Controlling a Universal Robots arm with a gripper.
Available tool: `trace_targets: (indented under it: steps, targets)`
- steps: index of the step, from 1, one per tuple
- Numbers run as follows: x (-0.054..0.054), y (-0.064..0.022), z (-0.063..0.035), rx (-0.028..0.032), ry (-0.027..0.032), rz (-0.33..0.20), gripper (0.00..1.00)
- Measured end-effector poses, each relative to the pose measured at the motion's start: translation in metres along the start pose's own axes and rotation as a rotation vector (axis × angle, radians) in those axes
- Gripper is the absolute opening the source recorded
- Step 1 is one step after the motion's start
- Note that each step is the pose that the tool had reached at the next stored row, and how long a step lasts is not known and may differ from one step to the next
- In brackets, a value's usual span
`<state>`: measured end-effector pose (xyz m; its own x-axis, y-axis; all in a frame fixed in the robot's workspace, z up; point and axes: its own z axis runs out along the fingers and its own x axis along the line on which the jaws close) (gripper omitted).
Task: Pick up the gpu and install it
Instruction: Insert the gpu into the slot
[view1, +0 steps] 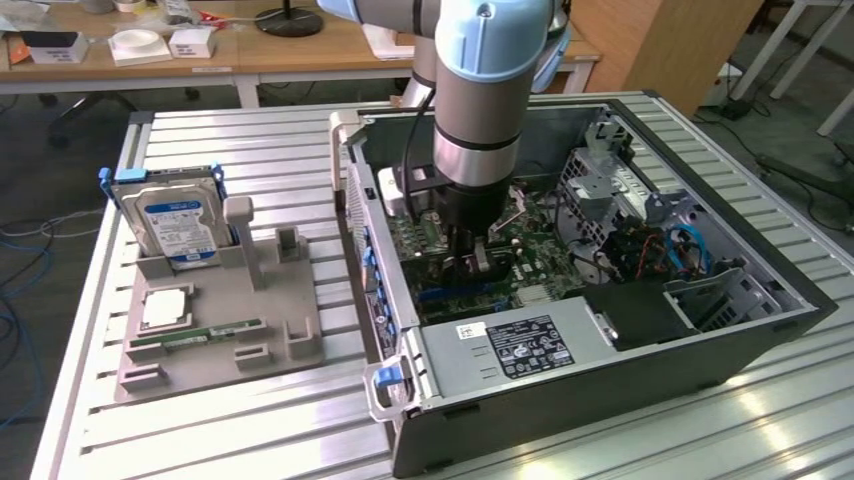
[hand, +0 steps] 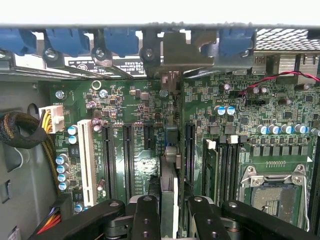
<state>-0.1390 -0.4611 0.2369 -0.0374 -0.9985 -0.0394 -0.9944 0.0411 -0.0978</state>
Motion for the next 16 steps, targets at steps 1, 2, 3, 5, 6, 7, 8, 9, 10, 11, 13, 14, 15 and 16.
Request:
trace_targets:
  steps: [1,2,3,5,6,7,8,9,10,11,13,14,15,16]
  targets:
    - [0.0000,0.0000,0.0004,0.0001,-0.0001,-0.001,0.27]
    - [0.0000,0.0000,0.0006,0.0000,-0.0004,-0.002,0.27]
    - [0.0000,-0.0001,0.0007,-0.0001,-0.0005,-0.003,0.27]
    - [0.0000,-0.0003,0.0007,-0.0002,-0.0006,-0.004,0.27]
    - [0.0000,-0.0003,0.0008,-0.0002,-0.0007,-0.004,0.27]
    - [0.0000,-0.0003,0.0008,-0.0001,-0.0007,-0.004,0.27]
    - [-0.0001,-0.0004,0.0005,0.0000,-0.0008,-0.004,0.27]
    - [-0.0001,-0.0005,-0.0002,0.0001,-0.0010,-0.004,0.27]
    - [-0.0002,-0.0006,-0.0010,0.0002,-0.0013,-0.004,0.27]
    - [-0.0002,-0.0006,-0.0018,0.0001,-0.0011,-0.004,0.27]
    - [-0.0002,-0.0008,-0.0030,0.0001,-0.0008,-0.004,0.27]
    - [-0.0003,-0.0008,-0.0032,0.0001,-0.0011,-0.004,0.27]
    - [-0.0002,-0.0008,-0.0033,0.0002,-0.0011,-0.004,0.27]
    - [-0.0002,-0.0008,-0.0034,0.0001,-0.0009,-0.004,0.27]
